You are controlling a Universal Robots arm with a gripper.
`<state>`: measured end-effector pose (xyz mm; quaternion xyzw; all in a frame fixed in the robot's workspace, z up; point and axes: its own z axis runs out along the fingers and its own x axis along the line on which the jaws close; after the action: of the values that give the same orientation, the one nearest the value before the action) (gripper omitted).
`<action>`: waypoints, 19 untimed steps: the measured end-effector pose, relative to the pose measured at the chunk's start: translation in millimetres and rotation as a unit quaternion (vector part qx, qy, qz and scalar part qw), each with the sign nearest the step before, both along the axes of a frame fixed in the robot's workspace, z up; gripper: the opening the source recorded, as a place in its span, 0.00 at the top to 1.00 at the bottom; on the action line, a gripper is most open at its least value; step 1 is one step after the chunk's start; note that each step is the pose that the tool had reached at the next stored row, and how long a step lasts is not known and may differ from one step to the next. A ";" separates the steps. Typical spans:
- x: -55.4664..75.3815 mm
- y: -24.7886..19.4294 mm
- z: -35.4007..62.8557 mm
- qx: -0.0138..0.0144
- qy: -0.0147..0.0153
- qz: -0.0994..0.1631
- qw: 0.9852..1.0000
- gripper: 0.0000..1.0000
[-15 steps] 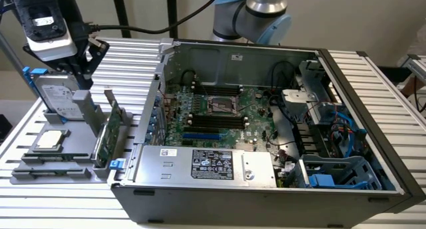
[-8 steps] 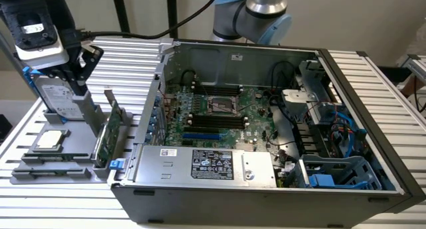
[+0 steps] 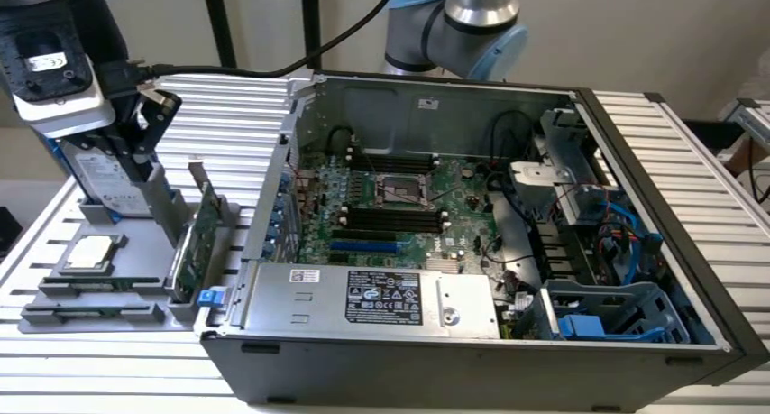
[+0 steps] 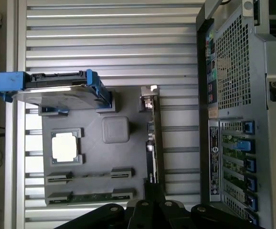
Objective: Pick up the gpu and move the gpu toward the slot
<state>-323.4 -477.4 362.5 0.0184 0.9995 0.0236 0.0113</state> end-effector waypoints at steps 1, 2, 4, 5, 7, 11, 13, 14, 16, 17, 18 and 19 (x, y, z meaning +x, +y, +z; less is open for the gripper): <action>0.0 0.0 0.0 0.000 0.000 0.000 1.000 0.89; 0.0 0.0 0.0 0.000 0.000 0.000 1.000 0.89; 0.0 0.0 0.0 0.000 0.000 0.000 1.000 0.89; 0.0 0.0 0.0 0.000 0.000 0.000 1.000 0.89; 0.0 0.0 0.0 0.000 0.000 0.000 1.000 0.89; 0.0 0.0 0.0 0.000 0.000 0.000 1.000 0.88; 0.0 0.0 0.0 0.000 0.000 0.000 1.000 0.82; 0.0 0.0 0.0 0.000 0.000 0.000 1.000 0.76; 0.0 0.0 0.0 0.000 0.000 0.000 1.000 0.70; 0.0 0.0 -0.1 0.000 0.000 0.000 1.000 0.64; 0.0 0.0 -0.6 0.000 0.000 0.000 1.000 0.58; -0.1 0.0 -2.0 0.000 0.000 0.000 1.000 0.58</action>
<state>-323.5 -477.4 360.5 0.0185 0.9995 0.0236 0.0113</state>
